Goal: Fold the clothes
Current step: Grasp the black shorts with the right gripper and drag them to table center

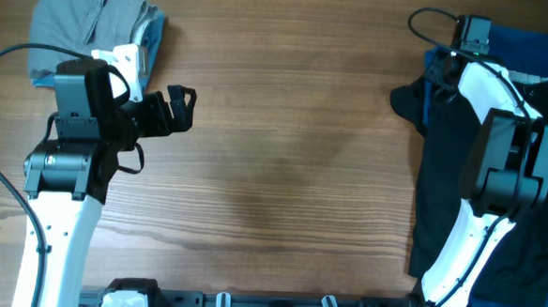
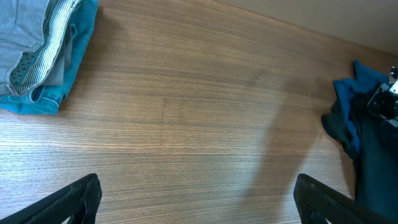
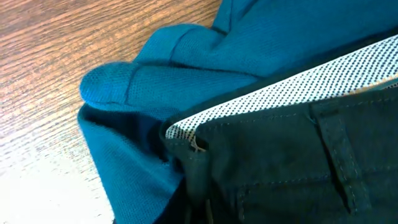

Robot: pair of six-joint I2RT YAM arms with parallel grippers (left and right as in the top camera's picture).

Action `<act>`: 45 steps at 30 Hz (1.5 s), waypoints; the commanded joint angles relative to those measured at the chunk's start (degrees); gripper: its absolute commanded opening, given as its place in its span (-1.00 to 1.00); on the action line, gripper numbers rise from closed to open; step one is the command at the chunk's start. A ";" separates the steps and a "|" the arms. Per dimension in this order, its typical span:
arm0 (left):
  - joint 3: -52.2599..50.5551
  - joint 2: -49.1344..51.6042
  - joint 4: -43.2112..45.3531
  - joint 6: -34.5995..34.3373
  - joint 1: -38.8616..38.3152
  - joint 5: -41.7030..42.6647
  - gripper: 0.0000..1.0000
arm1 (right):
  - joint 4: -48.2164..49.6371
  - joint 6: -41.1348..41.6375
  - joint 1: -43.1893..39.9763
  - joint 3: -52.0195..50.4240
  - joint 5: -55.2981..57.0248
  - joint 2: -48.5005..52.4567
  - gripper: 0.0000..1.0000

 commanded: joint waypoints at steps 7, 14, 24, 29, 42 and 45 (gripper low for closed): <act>1.16 0.31 0.37 -0.50 -0.26 1.14 1.00 | -6.99 -4.35 0.17 0.17 -3.04 -11.45 -0.92; 1.16 0.31 3.17 -0.28 -0.24 1.11 1.00 | -6.29 -5.97 -0.72 0.20 -9.11 -11.78 -0.92; 1.18 -5.53 1.03 -0.28 -0.24 0.59 0.98 | -14.21 -5.79 -4.81 0.22 -26.32 -34.56 -0.92; 1.18 -10.64 1.42 -0.28 -0.24 -8.85 1.00 | -19.02 -5.79 10.99 0.22 -33.05 -41.57 -0.91; 1.18 -15.78 2.03 1.44 -0.26 -17.84 1.00 | -24.00 -2.71 49.55 0.22 -26.51 -35.76 0.42; 1.18 -8.11 3.63 1.46 -0.33 -3.82 1.00 | -27.61 0.33 32.57 0.22 -25.57 -41.31 0.39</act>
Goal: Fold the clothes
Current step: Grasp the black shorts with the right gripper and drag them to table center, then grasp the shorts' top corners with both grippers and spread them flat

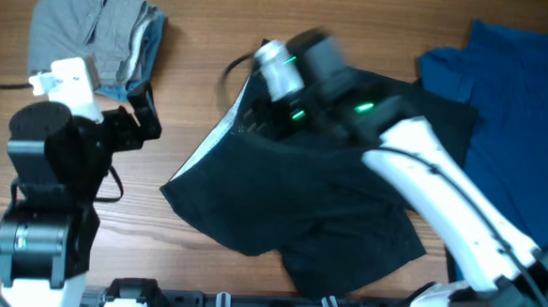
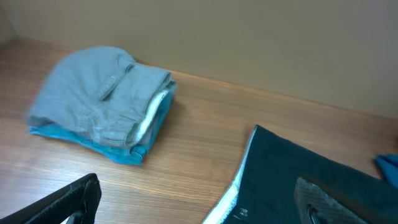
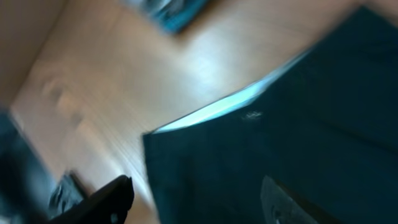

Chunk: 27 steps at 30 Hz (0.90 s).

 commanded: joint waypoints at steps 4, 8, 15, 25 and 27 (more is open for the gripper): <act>1.11 28.04 5.33 2.60 -4.24 24.37 1.00 | -6.36 8.31 -26.75 0.55 1.62 -7.74 0.38; 1.11 47.25 18.03 2.58 -6.93 31.36 -0.02 | -9.29 7.85 -32.72 0.52 1.73 -7.67 0.38; 1.11 63.08 25.70 2.64 -14.67 29.03 -0.92 | -10.80 7.30 -32.76 0.42 3.10 -7.30 0.44; 1.49 68.54 22.69 -6.99 6.69 5.73 -0.92 | -18.82 4.48 -32.76 0.37 9.22 0.20 0.45; 1.49 67.80 22.88 -6.03 9.27 12.24 -0.92 | -19.23 4.44 -32.74 0.37 9.20 2.75 0.45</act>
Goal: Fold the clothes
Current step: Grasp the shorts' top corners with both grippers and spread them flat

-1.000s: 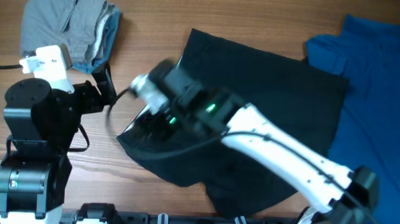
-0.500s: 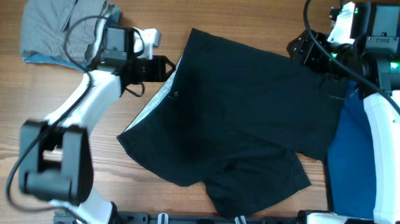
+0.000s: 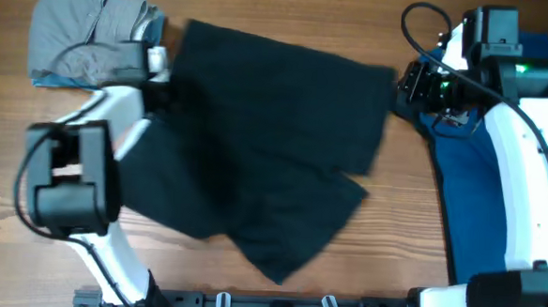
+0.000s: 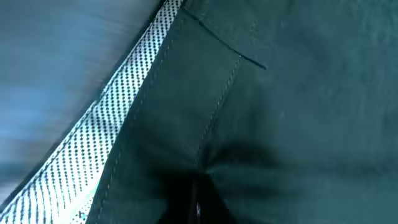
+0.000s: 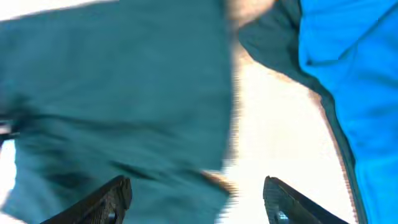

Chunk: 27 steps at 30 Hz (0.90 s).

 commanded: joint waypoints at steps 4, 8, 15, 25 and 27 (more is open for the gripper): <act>-2.25 1.05 -1.97 2.36 -0.28 1.90 -0.84 | 0.59 -8.46 0.87 0.24 -4.66 10.40 0.11; -2.25 -3.39 -2.43 2.36 -2.34 1.90 -0.60 | 0.44 -7.69 2.84 0.22 -5.92 20.92 0.13; -2.25 -14.21 -9.51 2.38 -2.32 1.84 -0.31 | 4.20 -7.04 2.84 0.09 -7.65 34.29 0.25; -2.25 -14.21 -12.28 2.38 -2.32 1.62 -0.26 | 14.71 -3.37 1.75 -3.21 1.46 34.77 -0.91; -2.25 -14.21 -12.46 2.40 -2.32 1.64 -0.13 | 21.35 -4.59 -1.95 0.39 3.21 34.77 -0.92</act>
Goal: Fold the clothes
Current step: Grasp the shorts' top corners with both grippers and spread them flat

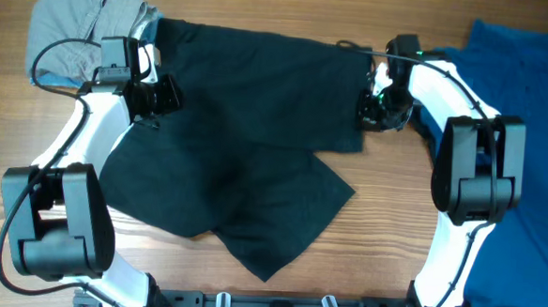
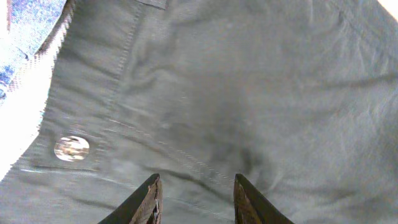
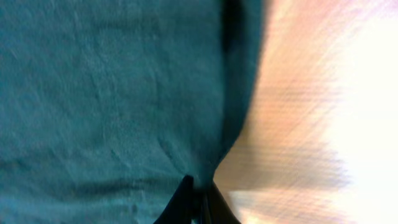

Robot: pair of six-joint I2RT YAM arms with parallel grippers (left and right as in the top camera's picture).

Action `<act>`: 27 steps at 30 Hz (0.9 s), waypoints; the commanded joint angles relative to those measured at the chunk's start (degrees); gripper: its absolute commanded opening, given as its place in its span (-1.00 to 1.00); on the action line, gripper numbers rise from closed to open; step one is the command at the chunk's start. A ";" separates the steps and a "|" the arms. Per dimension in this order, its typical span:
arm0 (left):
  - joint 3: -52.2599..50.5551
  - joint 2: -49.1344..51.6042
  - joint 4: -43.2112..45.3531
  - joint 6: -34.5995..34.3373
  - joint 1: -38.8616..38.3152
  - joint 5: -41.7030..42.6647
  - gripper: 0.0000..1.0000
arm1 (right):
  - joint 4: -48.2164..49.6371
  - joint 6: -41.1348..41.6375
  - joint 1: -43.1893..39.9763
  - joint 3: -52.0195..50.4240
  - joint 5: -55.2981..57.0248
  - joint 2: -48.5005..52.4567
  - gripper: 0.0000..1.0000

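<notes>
Black shorts [image 1: 256, 134] lie spread over the middle of the table, waistband to the left, legs toward the front. My left gripper [image 1: 161, 97] sits over the left waist edge; in the left wrist view the gripper [image 2: 194, 190] is open, its fingertips [image 2: 151, 186] just above the dark cloth near a metal button [image 2: 70, 148]. My right gripper [image 1: 371, 107] is at the shorts' right edge; in the right wrist view the gripper [image 3: 199, 194] is shut on a pinch of that edge of the shorts [image 3: 112, 93].
A folded grey and blue stack [image 1: 85, 21] lies at the back left, touching the shorts' corner. A blue shirt [image 1: 531, 82] covers the right side of the wooden table [image 1: 393, 216]. The arms' bases stand at the front edge.
My left gripper, then pinched on the waistband, is now open above the cloth. My right gripper, then open beside the blue shirt, is now shut on the shorts' right edge.
At first the table's middle was bare, my left gripper open and my right gripper down in the pile at the right. Then the black shorts lay in the middle under my right arm. Then they lay spread, left gripper on the waistband; now the right holds the opposite edge.
</notes>
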 commanded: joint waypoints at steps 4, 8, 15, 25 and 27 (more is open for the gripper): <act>-0.44 -0.72 -0.22 0.61 0.07 0.11 0.07 | 2.14 -6.12 -7.80 10.69 5.40 0.98 -0.10; -0.44 -0.96 -1.29 2.08 0.09 0.13 0.22 | -18.29 -6.34 -7.21 12.63 2.73 -5.01 0.15; -0.44 -1.11 -11.98 8.76 0.11 -1.03 0.32 | -19.30 -18.21 -5.53 -4.33 -1.70 -4.85 0.20; -0.44 -1.09 -13.51 9.79 0.11 -1.90 0.40 | -5.97 -14.10 -5.38 -16.94 -2.34 -4.96 -0.91; -0.44 -1.09 -13.53 9.79 0.11 -3.06 0.67 | -2.86 -8.00 -6.75 -10.97 7.61 -4.96 -0.92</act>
